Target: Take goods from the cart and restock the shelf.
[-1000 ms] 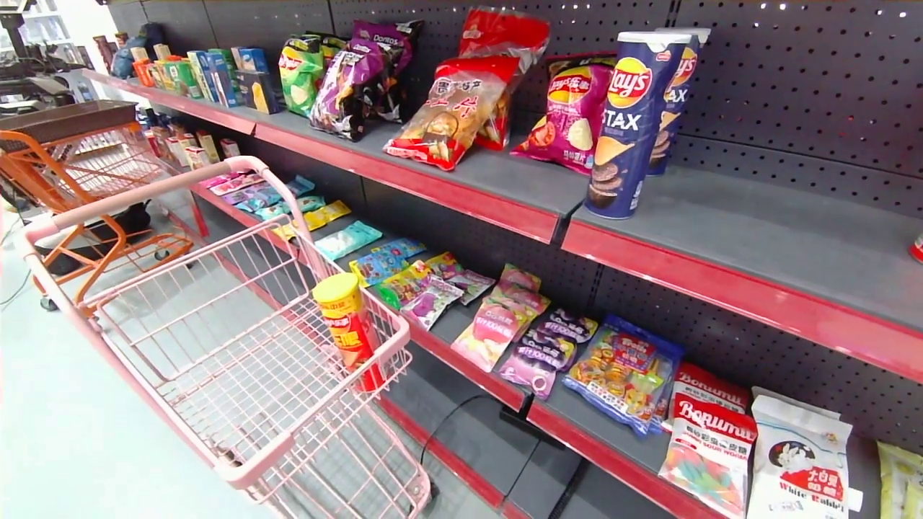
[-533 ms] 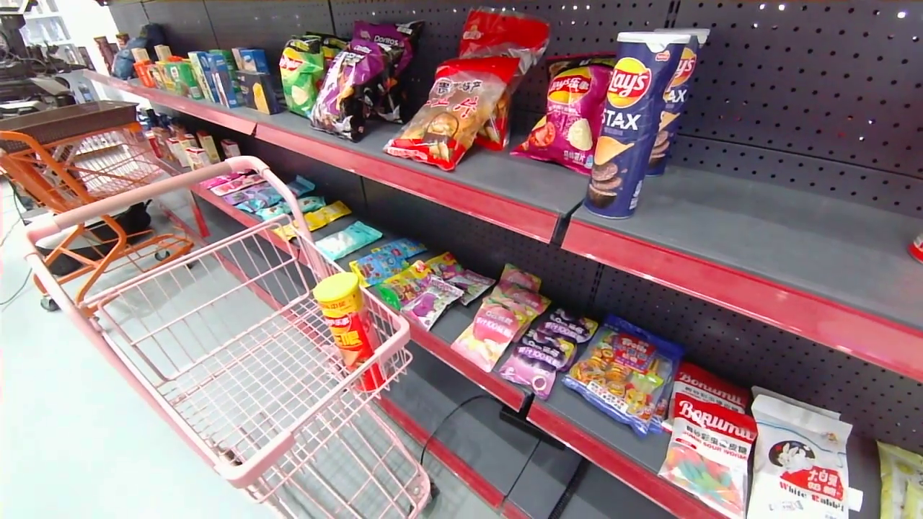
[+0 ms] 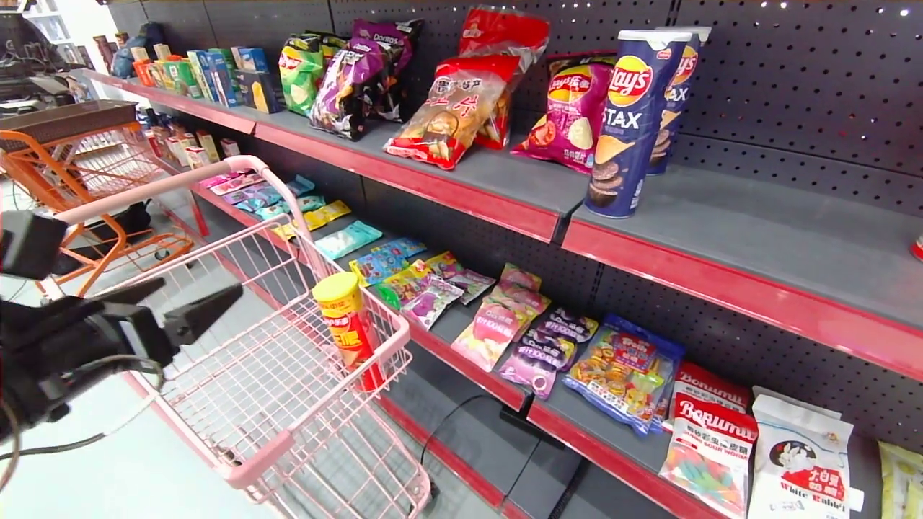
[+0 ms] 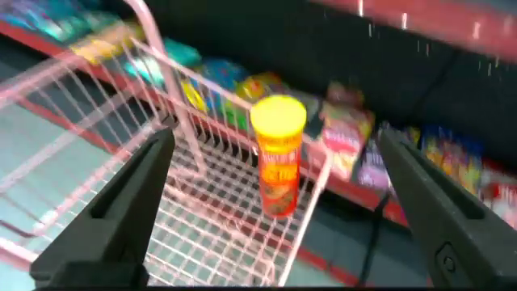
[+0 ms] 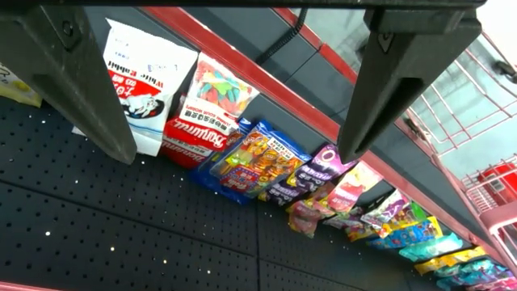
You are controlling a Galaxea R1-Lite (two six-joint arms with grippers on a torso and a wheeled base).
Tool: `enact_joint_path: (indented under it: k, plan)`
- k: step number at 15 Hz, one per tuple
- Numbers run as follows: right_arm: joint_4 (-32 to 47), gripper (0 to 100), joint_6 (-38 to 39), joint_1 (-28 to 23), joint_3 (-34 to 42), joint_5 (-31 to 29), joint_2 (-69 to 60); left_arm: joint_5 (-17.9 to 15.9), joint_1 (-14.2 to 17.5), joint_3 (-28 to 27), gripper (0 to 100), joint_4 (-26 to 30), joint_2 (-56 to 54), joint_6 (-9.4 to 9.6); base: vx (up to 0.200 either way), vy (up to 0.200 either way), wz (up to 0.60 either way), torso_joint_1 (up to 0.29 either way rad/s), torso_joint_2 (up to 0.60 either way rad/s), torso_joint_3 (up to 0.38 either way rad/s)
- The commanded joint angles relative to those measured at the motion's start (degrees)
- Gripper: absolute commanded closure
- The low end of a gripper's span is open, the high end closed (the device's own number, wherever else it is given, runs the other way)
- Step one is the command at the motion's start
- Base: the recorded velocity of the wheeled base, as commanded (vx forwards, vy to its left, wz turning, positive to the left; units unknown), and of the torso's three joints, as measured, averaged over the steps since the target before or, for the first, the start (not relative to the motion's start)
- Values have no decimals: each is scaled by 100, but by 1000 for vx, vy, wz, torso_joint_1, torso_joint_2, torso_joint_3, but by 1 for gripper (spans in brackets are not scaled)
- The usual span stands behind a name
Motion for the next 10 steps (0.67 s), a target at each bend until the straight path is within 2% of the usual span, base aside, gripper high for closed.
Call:
enact_joint_path:
  k: [1,3,4,6,9,10]
  plan:
    - [-2,0,-1,1,2,-1,4,-397,-7,149,0,-688,1920,132,0,0,0,0,0,0]
    - [-2,0,-1,1,2,-1,4,-511,-42,114,0,-1716,2843,141,0,0,0,0,0,0]
    - [-2,0,-1,1,2,-1,4,-564,-60,114,0,-1971,3124,150,0,0,0,0,0,0]
    - [-2,0,-10,1,2,8,4,-599,-60,-26,0,-2235,3537,150,0,0,0,0,0,0]
    - [-2,0,-10,10,2,8,4,-695,-42,-360,0,-2252,3853,141,0,0,0,0,0,0]
    - [-2,0,-10,1,2,8,4,-704,-42,-703,0,-2252,4038,141,0,0,0,0,0,0]
